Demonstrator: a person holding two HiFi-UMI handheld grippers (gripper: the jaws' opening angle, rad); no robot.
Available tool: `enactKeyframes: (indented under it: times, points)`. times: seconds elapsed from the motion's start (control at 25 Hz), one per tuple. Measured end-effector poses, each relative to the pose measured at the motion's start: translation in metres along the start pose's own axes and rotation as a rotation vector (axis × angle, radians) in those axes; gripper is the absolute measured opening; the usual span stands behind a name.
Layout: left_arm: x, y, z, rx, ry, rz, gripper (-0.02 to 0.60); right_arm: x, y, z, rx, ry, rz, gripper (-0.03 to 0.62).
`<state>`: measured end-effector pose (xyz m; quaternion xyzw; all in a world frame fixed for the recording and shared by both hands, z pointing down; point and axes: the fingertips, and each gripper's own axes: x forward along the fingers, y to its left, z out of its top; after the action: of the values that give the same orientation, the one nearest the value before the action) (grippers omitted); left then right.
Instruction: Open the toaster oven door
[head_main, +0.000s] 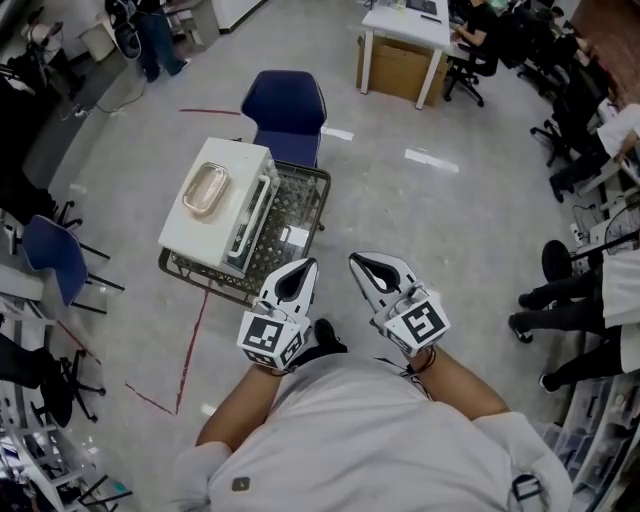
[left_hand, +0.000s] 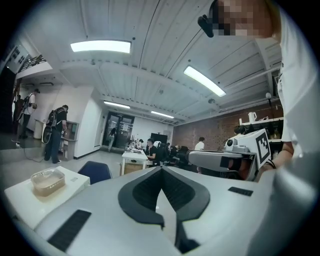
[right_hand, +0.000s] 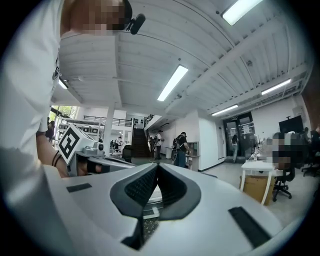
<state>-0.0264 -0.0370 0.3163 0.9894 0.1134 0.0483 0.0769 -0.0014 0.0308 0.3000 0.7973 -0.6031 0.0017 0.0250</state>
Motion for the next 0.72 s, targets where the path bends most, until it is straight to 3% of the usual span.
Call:
enactKeyframes:
  times: [0.4, 0.72]
  points:
    - [-0.009, 0.095, 0.022, 0.032, -0.026, 0.081, 0.015, 0.109, 0.015, 0.007, -0.019, -0.013, 0.127, 0.018]
    - [-0.033, 0.154, 0.037, 0.047, -0.038, 0.214, 0.015, 0.176, 0.036, 0.016, -0.01, -0.028, 0.264, 0.018]
